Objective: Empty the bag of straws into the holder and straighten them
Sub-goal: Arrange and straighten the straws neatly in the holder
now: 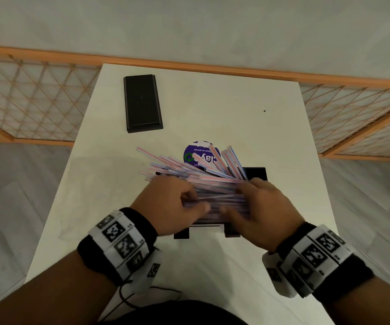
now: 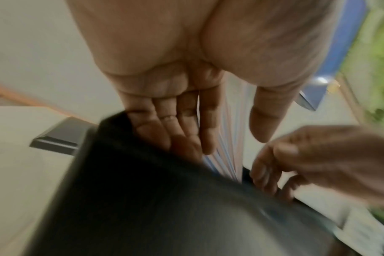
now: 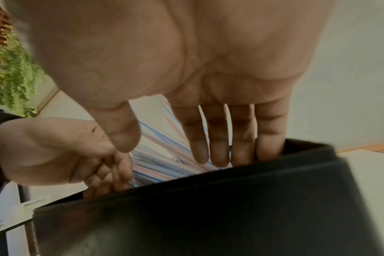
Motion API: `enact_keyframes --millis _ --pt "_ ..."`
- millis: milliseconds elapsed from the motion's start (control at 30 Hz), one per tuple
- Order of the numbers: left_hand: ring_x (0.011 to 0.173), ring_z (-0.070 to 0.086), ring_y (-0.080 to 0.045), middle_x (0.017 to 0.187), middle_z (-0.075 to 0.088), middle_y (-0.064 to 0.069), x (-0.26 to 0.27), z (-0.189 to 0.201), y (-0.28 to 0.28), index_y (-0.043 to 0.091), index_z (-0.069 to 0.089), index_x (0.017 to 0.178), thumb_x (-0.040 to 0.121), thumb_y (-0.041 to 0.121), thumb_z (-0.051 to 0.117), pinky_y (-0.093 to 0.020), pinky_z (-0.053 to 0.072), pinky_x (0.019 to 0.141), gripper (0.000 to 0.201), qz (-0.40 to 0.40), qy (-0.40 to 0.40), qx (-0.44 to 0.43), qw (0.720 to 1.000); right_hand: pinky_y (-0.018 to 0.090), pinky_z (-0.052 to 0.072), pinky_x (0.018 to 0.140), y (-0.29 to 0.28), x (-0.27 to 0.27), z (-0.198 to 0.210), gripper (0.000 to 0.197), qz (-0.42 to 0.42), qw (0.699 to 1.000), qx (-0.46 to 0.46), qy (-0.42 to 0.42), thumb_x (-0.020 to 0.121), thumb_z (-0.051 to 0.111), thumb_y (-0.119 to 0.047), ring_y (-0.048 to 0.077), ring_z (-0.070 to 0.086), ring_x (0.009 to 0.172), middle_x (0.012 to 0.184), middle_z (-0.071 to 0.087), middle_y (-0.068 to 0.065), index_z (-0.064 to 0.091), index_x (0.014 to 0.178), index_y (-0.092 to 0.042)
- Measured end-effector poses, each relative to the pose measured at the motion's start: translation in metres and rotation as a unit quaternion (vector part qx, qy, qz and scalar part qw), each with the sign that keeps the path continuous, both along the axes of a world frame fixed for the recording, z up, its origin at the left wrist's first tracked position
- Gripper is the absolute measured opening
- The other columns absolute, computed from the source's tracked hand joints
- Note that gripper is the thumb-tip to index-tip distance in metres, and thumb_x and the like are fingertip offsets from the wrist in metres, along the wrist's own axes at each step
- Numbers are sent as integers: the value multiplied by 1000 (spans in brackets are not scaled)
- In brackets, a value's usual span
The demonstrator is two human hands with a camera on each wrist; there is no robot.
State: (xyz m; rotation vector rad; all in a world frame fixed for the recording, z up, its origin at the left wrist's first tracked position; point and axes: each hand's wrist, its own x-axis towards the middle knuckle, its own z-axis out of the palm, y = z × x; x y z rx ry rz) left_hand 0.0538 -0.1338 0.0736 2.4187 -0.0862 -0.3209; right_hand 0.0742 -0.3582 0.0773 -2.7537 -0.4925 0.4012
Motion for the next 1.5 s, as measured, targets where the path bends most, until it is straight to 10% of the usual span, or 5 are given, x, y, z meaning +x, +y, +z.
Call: enact_keyframes --millis 200,400,733,1100,1500 --pt "58 44 -21 51 47 -2 1 1 35 8 53 59 83 32 58 -12 32 55 34 223 -202 -40 953 37 51 76 18 -1 0 43 -14 999 -13 -33 73 69 -39 31 57 93 103 60 7 62 105 -12" --pt "91 58 -19 94 58 -3 28 -8 29 9 60 115 95 64 50 -33 46 81 59 501 104 -493 704 42 48 90 45 8 -6 46 4 998 -58 -4 82 59 -38 34 52 107 121 57 5 54 123 -18" --pt "79 52 -15 86 53 5 17 -2 0 16 48 91 98 53 51 -36 40 81 37 459 -24 -265 847 45 44 99 65 12 -29 60 12 999 -21 -20 77 69 -47 34 48 113 123 53 9 52 126 -17" --pt "106 56 -24 116 54 -5 21 -9 -10 15 42 121 101 44 54 -28 43 87 37 448 -53 -316 835 47 47 88 69 -2 -31 35 40 998 18 -50 73 55 -33 35 51 104 110 57 8 55 104 -16" --pt "75 57 -10 88 53 6 23 -8 1 15 52 114 97 44 59 -30 47 73 35 506 -14 -539 673 37 49 63 87 -5 -20 42 107 978 10 -179 56 80 -19 31 62 75 83 63 2 58 92 -18"
